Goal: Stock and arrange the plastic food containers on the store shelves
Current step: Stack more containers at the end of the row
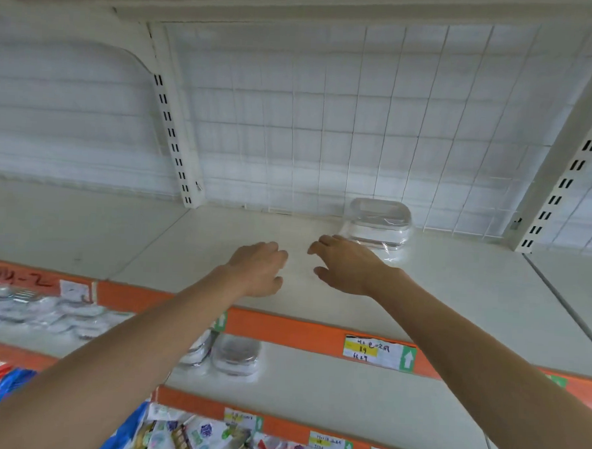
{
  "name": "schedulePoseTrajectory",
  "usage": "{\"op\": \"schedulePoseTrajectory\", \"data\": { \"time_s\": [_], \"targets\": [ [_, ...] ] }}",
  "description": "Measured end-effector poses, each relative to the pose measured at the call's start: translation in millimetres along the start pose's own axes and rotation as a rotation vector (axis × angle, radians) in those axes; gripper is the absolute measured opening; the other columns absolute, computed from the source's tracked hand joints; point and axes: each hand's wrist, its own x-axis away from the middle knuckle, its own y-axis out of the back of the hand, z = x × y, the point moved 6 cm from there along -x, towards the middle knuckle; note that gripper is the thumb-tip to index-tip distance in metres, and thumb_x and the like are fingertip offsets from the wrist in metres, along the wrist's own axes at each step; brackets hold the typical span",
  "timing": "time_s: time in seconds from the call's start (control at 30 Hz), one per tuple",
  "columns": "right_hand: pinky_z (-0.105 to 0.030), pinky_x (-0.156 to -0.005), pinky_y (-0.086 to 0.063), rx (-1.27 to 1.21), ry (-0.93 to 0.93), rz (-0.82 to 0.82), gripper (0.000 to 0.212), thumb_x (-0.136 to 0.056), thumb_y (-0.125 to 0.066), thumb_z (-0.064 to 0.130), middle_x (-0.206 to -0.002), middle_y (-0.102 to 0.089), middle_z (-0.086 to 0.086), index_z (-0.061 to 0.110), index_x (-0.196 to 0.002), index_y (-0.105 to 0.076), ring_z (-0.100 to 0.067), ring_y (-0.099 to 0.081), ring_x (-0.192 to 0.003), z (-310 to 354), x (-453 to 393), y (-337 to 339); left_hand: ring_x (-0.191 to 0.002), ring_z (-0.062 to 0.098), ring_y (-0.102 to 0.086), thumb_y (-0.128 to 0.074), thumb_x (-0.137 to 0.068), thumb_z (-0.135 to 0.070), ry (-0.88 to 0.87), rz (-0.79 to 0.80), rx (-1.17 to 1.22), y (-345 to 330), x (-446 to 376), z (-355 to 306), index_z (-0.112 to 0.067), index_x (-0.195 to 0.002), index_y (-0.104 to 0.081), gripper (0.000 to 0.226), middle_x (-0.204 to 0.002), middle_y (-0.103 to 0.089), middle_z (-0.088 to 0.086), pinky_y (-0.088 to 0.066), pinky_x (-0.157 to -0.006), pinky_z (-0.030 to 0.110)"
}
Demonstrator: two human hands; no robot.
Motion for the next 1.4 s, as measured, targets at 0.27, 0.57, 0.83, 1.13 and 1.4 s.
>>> {"op": "schedulePoseTrajectory", "data": {
  "time_s": [0.27, 0.57, 0.83, 1.13, 1.4],
  "targets": [
    [-0.035, -0.094, -0.039, 0.047, 0.038, 0.033, 0.041, -0.095, -0.046, 0.03, -0.131, -0.046, -0.004, 0.017, -0.133, -0.042, -0.022, -0.043, -0.123, 118, 0, -14, -0.104, 0.026, -0.055, -0.051, -0.092, -0.026, 0.123, -0.064, 0.025, -16, 133, 85, -0.01, -0.112, -0.054, 0.026, -0.114, -0.053, 0.008, -0.046, -0.079, 0.036],
    [-0.034, -0.09, -0.04, 0.11, 0.074, 0.052, 0.038, -0.096, -0.043, 0.029, -0.129, -0.048, -0.006, 0.014, -0.131, -0.043, -0.024, -0.043, -0.123, 216, 51, -49, -0.101, 0.023, -0.055, -0.052, -0.09, -0.022, 0.099, -0.083, 0.117, -58, 231, 97, -0.009, -0.111, -0.055, 0.024, -0.115, -0.055, 0.004, -0.044, -0.072, 0.031],
    [-0.038, -0.099, -0.036, 0.094, 0.061, 0.325, 0.05, -0.097, -0.043, 0.035, -0.137, -0.04, -0.008, 0.011, -0.139, -0.034, -0.025, -0.036, -0.128, 235, 68, -121, -0.102, 0.025, -0.055, -0.05, -0.091, -0.023, 0.137, -0.005, 0.224, -116, 253, 90, -0.008, -0.115, -0.054, 0.028, -0.114, -0.055, 0.007, -0.048, -0.08, 0.038],
    [-0.036, -0.103, -0.036, -0.123, -0.003, 0.427, 0.054, -0.097, -0.046, 0.035, -0.144, -0.035, -0.004, 0.014, -0.143, -0.028, -0.022, -0.033, -0.131, 227, 56, -212, -0.101, 0.025, -0.054, -0.05, -0.091, -0.019, 0.237, 0.17, 0.327, -206, 241, 91, -0.005, -0.106, -0.054, 0.021, -0.109, -0.054, 0.008, -0.041, -0.074, 0.031],
    [-0.035, -0.11, -0.028, -0.225, -0.105, 0.458, 0.063, -0.096, -0.048, 0.035, -0.152, -0.024, -0.005, 0.01, -0.147, -0.02, -0.023, -0.024, -0.138, 186, 29, -263, -0.112, 0.023, -0.049, -0.053, -0.092, -0.021, 0.397, 0.155, 0.603, -264, 199, 86, -0.004, -0.122, -0.049, 0.035, -0.123, -0.049, 0.009, -0.044, -0.091, 0.034]
  ]
}}
